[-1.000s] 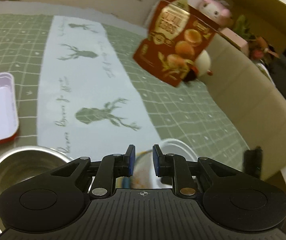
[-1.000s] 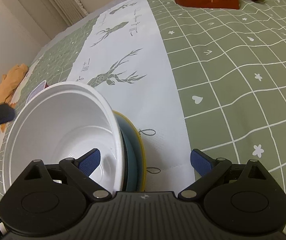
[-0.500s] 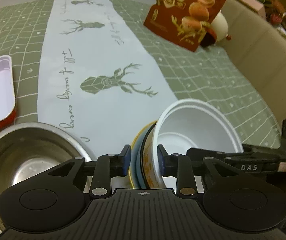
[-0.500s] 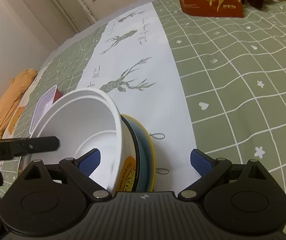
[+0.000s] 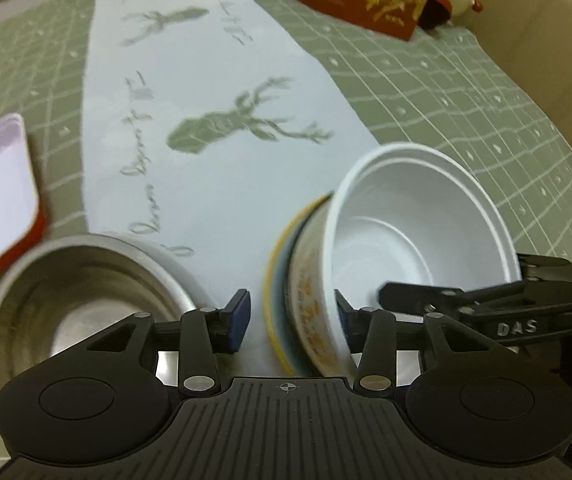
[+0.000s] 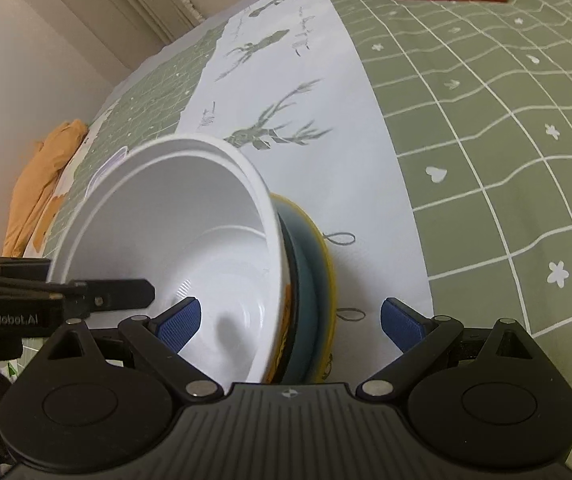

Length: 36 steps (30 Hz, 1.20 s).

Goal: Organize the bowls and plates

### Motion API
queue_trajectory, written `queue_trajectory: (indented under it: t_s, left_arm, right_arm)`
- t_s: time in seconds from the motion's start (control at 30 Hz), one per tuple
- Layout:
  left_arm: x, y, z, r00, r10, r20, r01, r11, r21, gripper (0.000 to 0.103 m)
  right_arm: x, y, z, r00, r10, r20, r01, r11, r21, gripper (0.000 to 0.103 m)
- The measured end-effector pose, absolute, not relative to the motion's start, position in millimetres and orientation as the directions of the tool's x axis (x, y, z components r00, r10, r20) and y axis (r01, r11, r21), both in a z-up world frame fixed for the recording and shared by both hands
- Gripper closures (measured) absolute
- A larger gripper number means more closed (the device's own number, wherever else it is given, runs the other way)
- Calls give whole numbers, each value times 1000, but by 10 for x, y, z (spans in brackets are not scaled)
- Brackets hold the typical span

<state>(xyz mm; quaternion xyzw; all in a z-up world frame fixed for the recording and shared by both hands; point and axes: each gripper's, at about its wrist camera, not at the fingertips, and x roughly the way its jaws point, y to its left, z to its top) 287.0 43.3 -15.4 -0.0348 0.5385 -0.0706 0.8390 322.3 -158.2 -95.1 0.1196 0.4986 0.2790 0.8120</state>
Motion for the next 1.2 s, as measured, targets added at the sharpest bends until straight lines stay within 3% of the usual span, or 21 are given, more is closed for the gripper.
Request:
queue_trajectory:
  t_s: [0.23, 0.33, 0.77, 1.2]
  left_arm:
    - [2926, 297, -152, 377, -136, -916, 72, 990, -118, 55]
    - [2956, 252, -148, 359, -112, -927, 63, 993, -96, 55]
    - [2974, 58, -152, 346, -16, -938, 78, 997, 11, 53]
    - [2925, 123, -88, 348, -43, -937, 94, 995, -11, 55]
  right_arm:
    - [3271, -1691, -1024, 346, 587, -732, -293, 809, 510, 5]
    - [3291, -1742, -1075, 337, 623, -706, -294, 782, 550, 0]
    - [3200, -1841, -1155, 368, 694, -619, -269, 717, 644, 0]
    - [3150, -1823, -1163, 377, 714, -590, -236, 690, 684, 0]
